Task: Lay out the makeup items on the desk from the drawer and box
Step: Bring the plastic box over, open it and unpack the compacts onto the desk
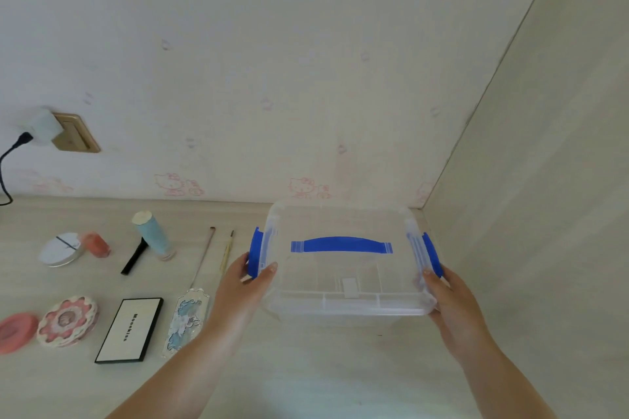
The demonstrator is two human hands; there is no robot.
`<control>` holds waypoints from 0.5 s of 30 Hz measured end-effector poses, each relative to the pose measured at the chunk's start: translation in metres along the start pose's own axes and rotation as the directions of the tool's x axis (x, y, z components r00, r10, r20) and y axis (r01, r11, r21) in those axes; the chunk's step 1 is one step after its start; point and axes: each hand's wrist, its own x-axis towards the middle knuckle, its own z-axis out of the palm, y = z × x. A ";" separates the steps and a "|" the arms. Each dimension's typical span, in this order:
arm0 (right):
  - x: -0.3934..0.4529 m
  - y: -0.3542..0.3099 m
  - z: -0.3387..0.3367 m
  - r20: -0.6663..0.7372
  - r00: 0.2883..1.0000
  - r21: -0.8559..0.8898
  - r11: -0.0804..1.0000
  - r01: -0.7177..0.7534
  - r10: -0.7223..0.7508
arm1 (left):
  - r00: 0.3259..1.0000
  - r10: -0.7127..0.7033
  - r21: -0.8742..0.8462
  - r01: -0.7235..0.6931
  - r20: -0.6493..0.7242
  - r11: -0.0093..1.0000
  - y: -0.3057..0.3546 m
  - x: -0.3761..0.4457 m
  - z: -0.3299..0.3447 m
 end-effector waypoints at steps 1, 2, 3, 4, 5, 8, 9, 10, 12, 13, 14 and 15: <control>0.000 -0.001 0.001 -0.048 0.998 -0.040 0.998 0.041 -0.043 | 0.999 0.028 0.006 -0.028 -0.033 1.000 0.000 -0.001 0.000; 0.000 -0.002 0.002 -0.079 0.994 -0.081 0.994 0.071 -0.077 | 0.997 0.046 0.006 -0.046 -0.059 0.999 -0.001 -0.001 0.000; -0.001 -0.003 0.004 -0.091 0.990 -0.117 0.988 0.099 -0.110 | 0.996 0.064 0.001 -0.064 -0.067 0.998 0.001 -0.002 0.001; -0.001 -0.004 0.004 -0.094 0.987 -0.156 0.981 0.118 -0.134 | 0.994 0.090 0.006 -0.090 -0.060 0.996 0.003 -0.002 0.003; -0.001 -0.003 0.004 -0.087 0.985 -0.189 0.973 0.131 -0.149 | 0.992 0.116 0.023 -0.115 -0.047 0.993 0.004 -0.003 0.004; 0.001 -0.004 0.005 -0.050 0.982 -0.279 0.947 0.159 -0.180 | 0.983 0.179 0.077 -0.176 -0.033 0.981 0.007 -0.003 0.009; 0.002 -0.004 0.005 -0.042 0.981 -0.295 0.940 0.168 -0.188 | 0.981 0.189 0.087 -0.186 -0.035 0.979 0.007 -0.002 0.010; 0.002 -0.004 0.005 -0.039 0.980 -0.307 0.935 0.176 -0.197 | 0.980 0.194 0.094 -0.190 -0.037 0.977 0.006 -0.001 0.011; 0.001 -0.003 0.005 -0.041 0.977 -0.318 0.930 0.187 -0.211 | 0.977 0.208 0.115 -0.201 -0.051 0.973 0.005 0.000 0.012; 0.001 -0.003 0.004 -0.042 0.975 -0.322 0.927 0.192 -0.217 | 0.973 0.223 0.134 -0.214 -0.060 0.968 0.005 0.001 0.012; 0.001 -0.003 0.004 -0.045 0.974 -0.325 0.925 0.196 -0.222 | 0.969 0.236 0.152 -0.224 -0.069 0.963 0.004 0.002 0.012; 0.001 -0.003 0.005 -0.051 0.972 -0.323 0.925 0.201 -0.229 | 0.965 0.250 0.170 -0.233 -0.083 0.958 0.004 0.003 0.012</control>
